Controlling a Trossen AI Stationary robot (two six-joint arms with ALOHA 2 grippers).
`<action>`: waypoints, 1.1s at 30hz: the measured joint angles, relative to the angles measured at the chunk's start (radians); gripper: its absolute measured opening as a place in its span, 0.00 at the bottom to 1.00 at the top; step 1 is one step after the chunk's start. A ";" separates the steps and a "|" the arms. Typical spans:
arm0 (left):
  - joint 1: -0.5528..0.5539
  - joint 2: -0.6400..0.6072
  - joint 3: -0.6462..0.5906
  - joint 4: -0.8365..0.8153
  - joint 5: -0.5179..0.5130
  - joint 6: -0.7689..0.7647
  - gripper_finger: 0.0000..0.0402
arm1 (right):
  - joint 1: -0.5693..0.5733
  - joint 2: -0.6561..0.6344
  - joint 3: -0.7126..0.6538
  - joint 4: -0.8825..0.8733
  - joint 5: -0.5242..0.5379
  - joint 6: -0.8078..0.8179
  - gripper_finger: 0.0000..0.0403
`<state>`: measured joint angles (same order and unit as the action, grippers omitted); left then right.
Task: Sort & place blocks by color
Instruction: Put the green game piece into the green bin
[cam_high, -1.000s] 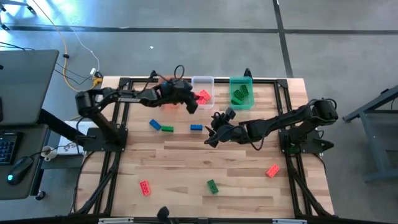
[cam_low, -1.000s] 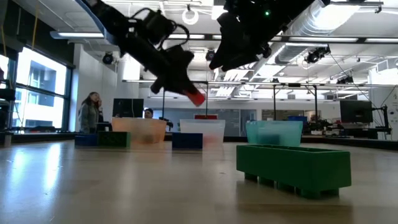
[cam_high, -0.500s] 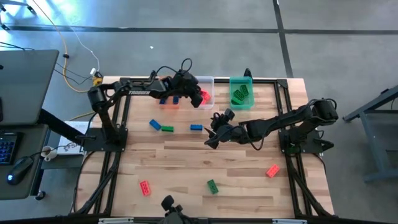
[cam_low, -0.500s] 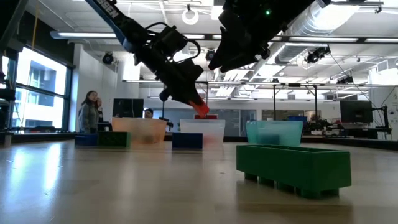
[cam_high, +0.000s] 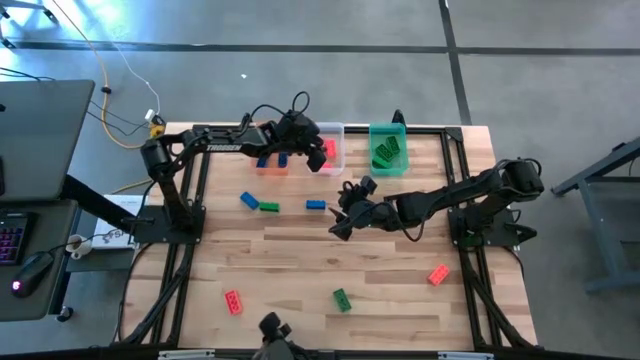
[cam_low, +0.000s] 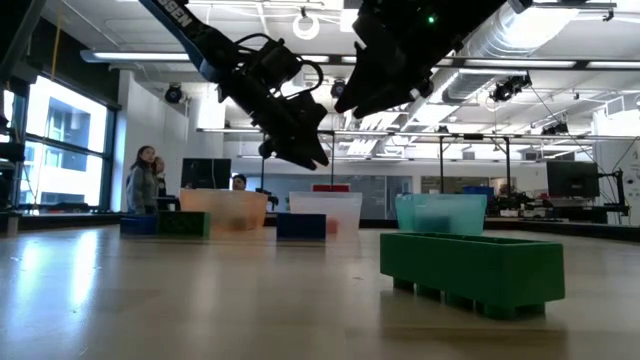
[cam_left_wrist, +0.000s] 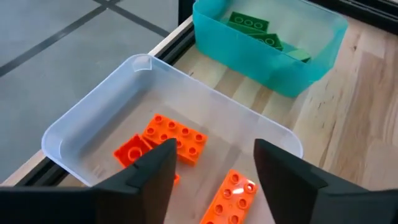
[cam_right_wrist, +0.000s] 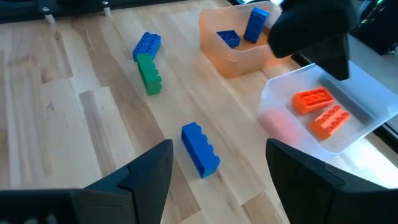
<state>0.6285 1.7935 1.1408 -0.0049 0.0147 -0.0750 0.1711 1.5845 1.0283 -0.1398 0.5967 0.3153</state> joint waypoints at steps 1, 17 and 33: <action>0.001 -0.003 0.000 -0.007 0.000 -0.001 0.52 | 0.000 0.000 0.000 0.000 -0.005 0.000 0.61; -0.021 -0.185 0.001 -0.540 0.007 0.124 0.63 | 0.007 0.000 0.000 -0.034 -0.005 -0.001 0.61; -0.206 -0.233 0.000 -0.908 -0.039 0.300 0.63 | 0.009 0.000 0.000 -0.060 -0.052 0.001 0.61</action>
<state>0.4230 1.5600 1.1408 -0.9126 -0.0243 0.2247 0.1799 1.5845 1.0283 -0.2001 0.5452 0.3166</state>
